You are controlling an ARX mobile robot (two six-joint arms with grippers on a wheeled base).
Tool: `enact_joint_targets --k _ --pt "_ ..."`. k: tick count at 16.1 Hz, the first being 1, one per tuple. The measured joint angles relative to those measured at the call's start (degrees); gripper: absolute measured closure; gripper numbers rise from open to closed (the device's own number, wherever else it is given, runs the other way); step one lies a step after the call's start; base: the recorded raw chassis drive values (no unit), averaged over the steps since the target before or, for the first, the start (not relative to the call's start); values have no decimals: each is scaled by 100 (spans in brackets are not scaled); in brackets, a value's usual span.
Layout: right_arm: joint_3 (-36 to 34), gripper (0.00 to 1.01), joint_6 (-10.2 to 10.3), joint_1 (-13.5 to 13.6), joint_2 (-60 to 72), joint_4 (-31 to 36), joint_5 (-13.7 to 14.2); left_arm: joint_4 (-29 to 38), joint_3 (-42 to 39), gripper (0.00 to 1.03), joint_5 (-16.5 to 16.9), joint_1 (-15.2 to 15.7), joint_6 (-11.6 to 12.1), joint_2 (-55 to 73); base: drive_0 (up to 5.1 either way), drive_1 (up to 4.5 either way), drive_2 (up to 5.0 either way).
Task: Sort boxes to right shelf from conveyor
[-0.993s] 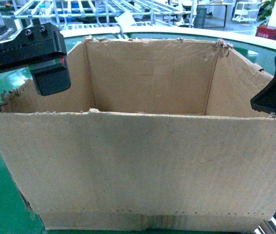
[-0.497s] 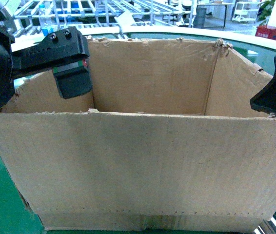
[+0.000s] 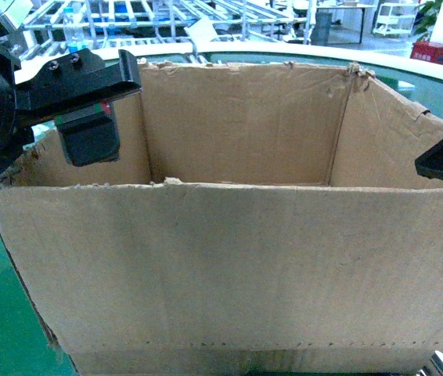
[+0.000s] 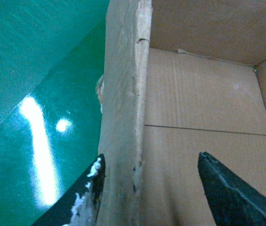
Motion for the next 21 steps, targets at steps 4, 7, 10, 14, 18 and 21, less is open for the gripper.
enact_joint_targets --k 4,7,10,14,18,21 --pt "0 91 -33 -31 2 7 232 -39 0 87 -50 7 0 0 0 0 0" --pt "0 99 -98 -74 0 -17 173 -48 0 101 -149 48 68 -2 0 0 0" --pt "0 99 -109 -76 0 -11 173 4 0 101 -192 20 142 0 0 0 0" --pt "15 99 -107 -76 0 -33 170 105 7 101 -332 -28 188 9 0 0 0" --pt "483 99 -129 -70 17 -337 50 326 498 101 -828 -133 577 22 0 0 0" --pt "826 99 -299 -35 17 -365 33 352 627 101 -914 -146 605 11 0 0 0"
